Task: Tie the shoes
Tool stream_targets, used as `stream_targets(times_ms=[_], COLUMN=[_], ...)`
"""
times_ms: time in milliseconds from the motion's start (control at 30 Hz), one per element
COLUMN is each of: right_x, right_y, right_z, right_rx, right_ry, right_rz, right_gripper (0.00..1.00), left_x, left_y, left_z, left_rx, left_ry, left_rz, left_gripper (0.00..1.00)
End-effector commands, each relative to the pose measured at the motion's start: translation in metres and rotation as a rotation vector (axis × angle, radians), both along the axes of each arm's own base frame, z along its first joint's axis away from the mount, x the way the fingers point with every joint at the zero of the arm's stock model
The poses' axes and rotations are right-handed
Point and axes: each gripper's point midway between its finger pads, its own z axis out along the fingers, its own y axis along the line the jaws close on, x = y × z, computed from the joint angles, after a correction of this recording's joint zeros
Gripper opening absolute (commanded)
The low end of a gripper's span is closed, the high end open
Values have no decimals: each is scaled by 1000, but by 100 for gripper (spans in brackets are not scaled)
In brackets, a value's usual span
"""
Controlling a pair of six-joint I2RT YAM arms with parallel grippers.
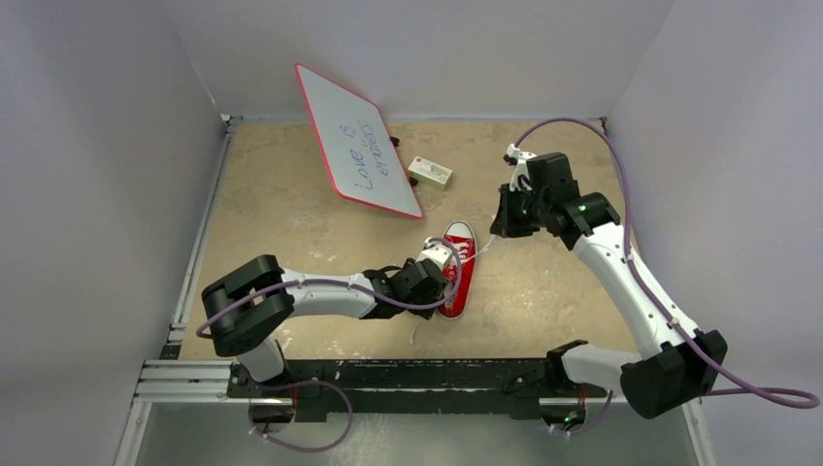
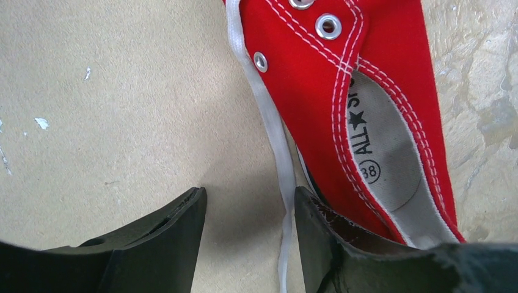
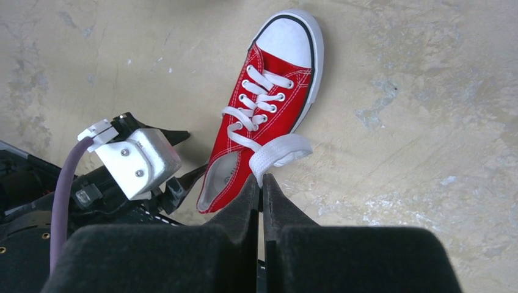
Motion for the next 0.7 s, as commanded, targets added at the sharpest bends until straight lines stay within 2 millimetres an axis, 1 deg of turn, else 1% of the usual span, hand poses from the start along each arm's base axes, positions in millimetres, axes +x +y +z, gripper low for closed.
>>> stream_targets(times_ms=[0, 67, 100, 133, 167, 200, 267, 333, 400, 433, 567, 667], right_x=[8, 8, 8, 7, 6, 6, 6, 5, 1, -4, -26, -33], right_y=[9, 12, 14, 15, 15, 13, 0, -23, -45, -54, -79, -93], right_z=[5, 5, 4, 4, 4, 3, 0, -10, -22, -29, -57, -74], right_rx=[29, 43, 50, 57, 60, 55, -1, -105, -201, -242, -316, -305], right_ry=[-31, -20, -15, -12, -9, -8, -7, -2, 24, 53, 191, 231], right_rz=[48, 57, 58, 59, 56, 48, -4, -88, -158, -194, -341, -428], right_gripper=[0, 0, 0, 0, 0, 0, 0, 0, 0, 0, 0, 0], left_x=[-2, -4, -5, -4, -1, 6, 16, 19, 16, 15, 9, 13], left_y=[-3, -1, 3, 7, 15, 28, 56, 66, 63, 59, 39, 27], left_z=[2, -2, -8, -11, -18, -19, -15, -7, 4, 12, 45, 75], left_rx=[-22, -4, 35, 73, 141, 215, 349, 373, 319, 275, 99, -17], left_ry=[-11, -13, -20, -33, -47, -80, -144, -172, -170, -165, -152, -153], left_rz=[28, 28, 28, 32, 47, 101, 183, 207, 206, 203, 144, 116], left_gripper=[56, 55, 52, 47, 33, 25, 18, 10, 3, 0, 0, 0])
